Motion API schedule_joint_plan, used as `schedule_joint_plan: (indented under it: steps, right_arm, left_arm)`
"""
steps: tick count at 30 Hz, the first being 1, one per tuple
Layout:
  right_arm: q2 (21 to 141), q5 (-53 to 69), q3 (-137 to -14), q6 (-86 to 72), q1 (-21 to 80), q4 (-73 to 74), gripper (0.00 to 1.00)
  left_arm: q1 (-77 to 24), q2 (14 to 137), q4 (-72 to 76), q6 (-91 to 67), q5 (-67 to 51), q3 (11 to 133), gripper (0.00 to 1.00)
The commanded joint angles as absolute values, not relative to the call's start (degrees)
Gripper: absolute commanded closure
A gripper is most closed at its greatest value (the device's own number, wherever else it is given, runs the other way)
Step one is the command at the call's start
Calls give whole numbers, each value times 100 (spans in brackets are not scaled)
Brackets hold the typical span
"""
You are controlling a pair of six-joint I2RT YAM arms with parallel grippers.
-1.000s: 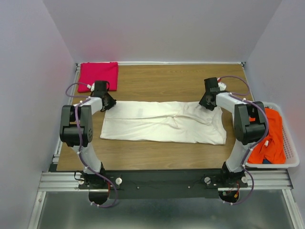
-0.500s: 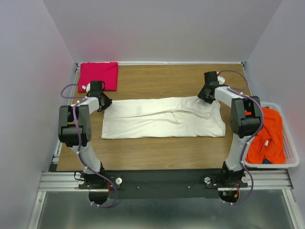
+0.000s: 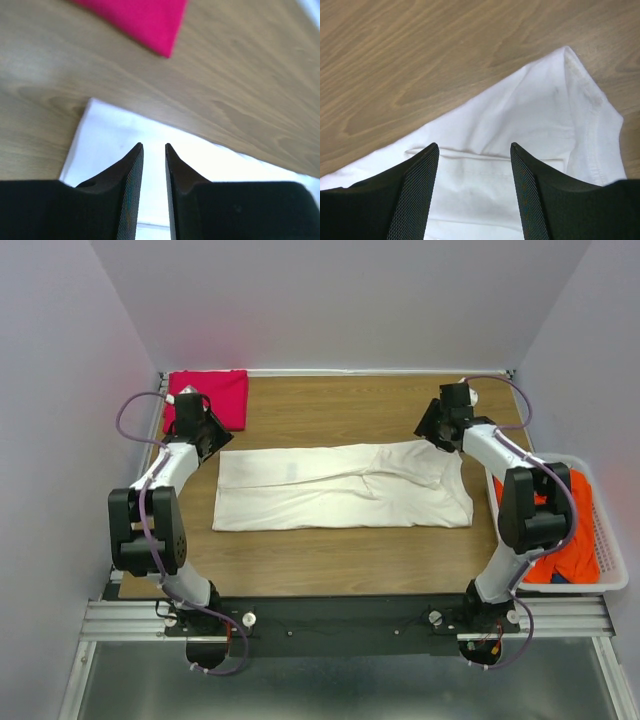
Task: Fold and stack the t-shirts
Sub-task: Fold the tshirt
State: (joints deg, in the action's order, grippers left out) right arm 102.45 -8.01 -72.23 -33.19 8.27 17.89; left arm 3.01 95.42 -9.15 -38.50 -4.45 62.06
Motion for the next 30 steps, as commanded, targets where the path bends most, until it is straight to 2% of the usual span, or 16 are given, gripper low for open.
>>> schedule_joint_plan:
  steps: [1, 10, 16, 20, 22, 27, 30]
  right_arm:
    - [10230, -396, -7172, -2910, 1045, 1828, 34]
    - [10907, -870, -7795, -2663, 1880, 1854, 37]
    - [11487, -1230, -8288, -2646, 2232, 1907, 38]
    - [11698, -1887, -8472, -2750, 2434, 2074, 38]
    - [11768, -2056, -8490, -2856, 2478, 2171, 45]
    - [11830, -2180, -8499, -2909, 2540, 2232, 52]
    - [11804, -2188, -8455, -2927, 2566, 2250, 65]
  left_arm:
    - [177, 8940, -650, -3341, -1221, 6372, 68]
    - [-456, 8017, -721, -2514, -748, 6574, 68]
    - [-694, 7778, -668, -2285, -483, 6320, 68]
    - [-694, 7752, -642, -2233, -483, 6100, 68]
    - [-703, 7726, -607, -2224, -492, 6065, 67]
    - [-721, 7769, -527, -2250, -598, 6012, 68]
    - [-729, 7805, -510, -2259, -633, 5985, 67]
